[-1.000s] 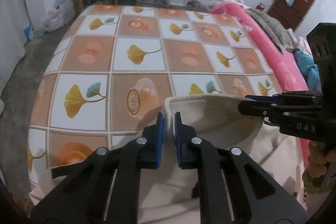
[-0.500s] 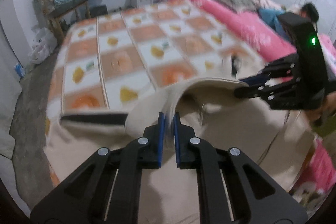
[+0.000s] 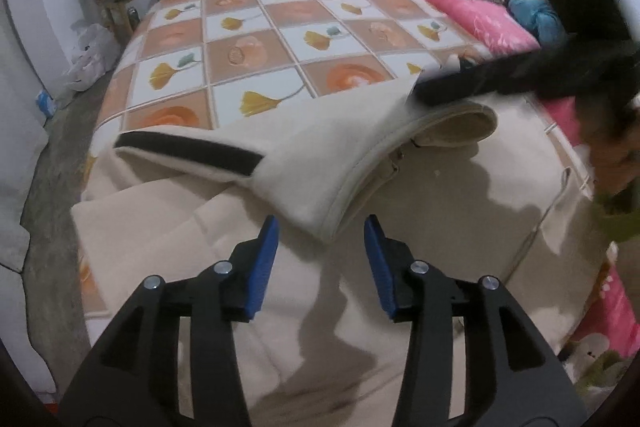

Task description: Fold large clothes

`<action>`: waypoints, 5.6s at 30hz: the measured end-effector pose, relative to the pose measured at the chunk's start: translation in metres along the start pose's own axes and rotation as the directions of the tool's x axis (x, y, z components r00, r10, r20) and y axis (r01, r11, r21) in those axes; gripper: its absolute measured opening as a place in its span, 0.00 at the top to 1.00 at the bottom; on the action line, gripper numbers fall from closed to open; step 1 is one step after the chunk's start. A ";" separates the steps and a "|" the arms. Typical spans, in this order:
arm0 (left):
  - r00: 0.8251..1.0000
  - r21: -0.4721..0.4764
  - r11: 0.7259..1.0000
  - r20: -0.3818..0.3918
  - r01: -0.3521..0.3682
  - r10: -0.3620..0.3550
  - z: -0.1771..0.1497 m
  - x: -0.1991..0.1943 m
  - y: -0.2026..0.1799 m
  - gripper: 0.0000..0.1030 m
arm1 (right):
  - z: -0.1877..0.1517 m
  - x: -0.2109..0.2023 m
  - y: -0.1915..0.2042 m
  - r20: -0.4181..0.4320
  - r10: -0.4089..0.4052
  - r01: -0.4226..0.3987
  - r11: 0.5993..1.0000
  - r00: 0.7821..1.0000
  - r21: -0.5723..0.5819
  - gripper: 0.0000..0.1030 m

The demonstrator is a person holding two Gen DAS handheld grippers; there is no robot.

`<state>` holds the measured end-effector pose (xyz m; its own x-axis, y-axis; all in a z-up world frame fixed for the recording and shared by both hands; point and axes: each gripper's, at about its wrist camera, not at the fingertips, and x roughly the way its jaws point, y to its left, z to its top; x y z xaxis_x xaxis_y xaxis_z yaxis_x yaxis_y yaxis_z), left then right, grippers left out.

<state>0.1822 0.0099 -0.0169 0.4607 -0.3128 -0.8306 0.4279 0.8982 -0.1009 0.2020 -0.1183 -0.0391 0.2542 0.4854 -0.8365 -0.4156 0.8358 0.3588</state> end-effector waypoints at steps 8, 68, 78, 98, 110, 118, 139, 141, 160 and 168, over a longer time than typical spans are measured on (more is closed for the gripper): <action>0.988 -0.039 0.995 0.129 0.090 -0.084 0.033 -0.015 -0.006 0.58 | -0.032 0.015 -0.008 0.000 0.022 -0.022 0.996 1.000 0.081 0.68; 0.991 -0.384 0.920 0.067 -0.082 0.116 -0.167 -0.073 0.076 0.50 | -0.216 -0.051 0.035 0.026 -0.316 0.307 0.937 0.949 0.168 0.25; 0.970 -0.376 0.907 0.215 0.191 -0.116 -0.165 -0.090 0.080 0.58 | -0.214 -0.048 0.037 0.016 -0.334 0.328 0.932 0.942 0.151 0.25; 0.973 -0.309 0.934 0.196 0.178 -0.121 -0.145 -0.074 0.070 0.56 | -0.214 -0.048 0.036 0.030 -0.334 0.327 0.935 0.942 0.139 0.24; 0.949 -0.110 0.943 -0.015 -0.314 0.314 -0.133 -0.052 0.023 0.82 | -0.225 -0.072 0.030 0.095 -0.313 0.291 0.937 0.945 0.193 0.23; 0.925 -0.087 0.921 -0.042 -0.381 0.378 -0.136 -0.051 0.017 0.81 | -0.228 -0.125 -0.013 0.162 -0.445 0.382 0.870 0.881 0.311 0.42; 0.908 -0.095 0.903 -0.076 -0.418 0.412 -0.130 -0.042 0.011 0.81 | -0.218 -0.109 -0.040 0.108 -0.484 0.446 0.857 0.868 0.259 0.71; 0.906 -0.093 0.902 -0.078 -0.422 0.416 -0.130 -0.042 0.010 0.81 | -0.214 -0.107 -0.041 0.112 -0.485 0.446 0.857 0.867 0.259 0.71; 0.898 -0.114 0.891 -0.093 -0.439 0.430 -0.128 -0.041 0.009 0.81 | -0.212 -0.092 -0.022 0.091 -0.581 0.567 0.811 0.809 0.144 0.77; 0.897 -0.116 0.891 -0.101 -0.440 0.430 -0.128 -0.040 0.009 0.81 | -0.211 -0.091 -0.022 0.081 -0.590 0.576 0.805 0.804 0.146 0.77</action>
<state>0.0684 0.0694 -0.0549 0.5190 0.1367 -0.8438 0.0880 0.9734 0.2118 0.0041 -0.2348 -0.0584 0.5202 -0.0820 -0.8501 -0.0604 0.9894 -0.1323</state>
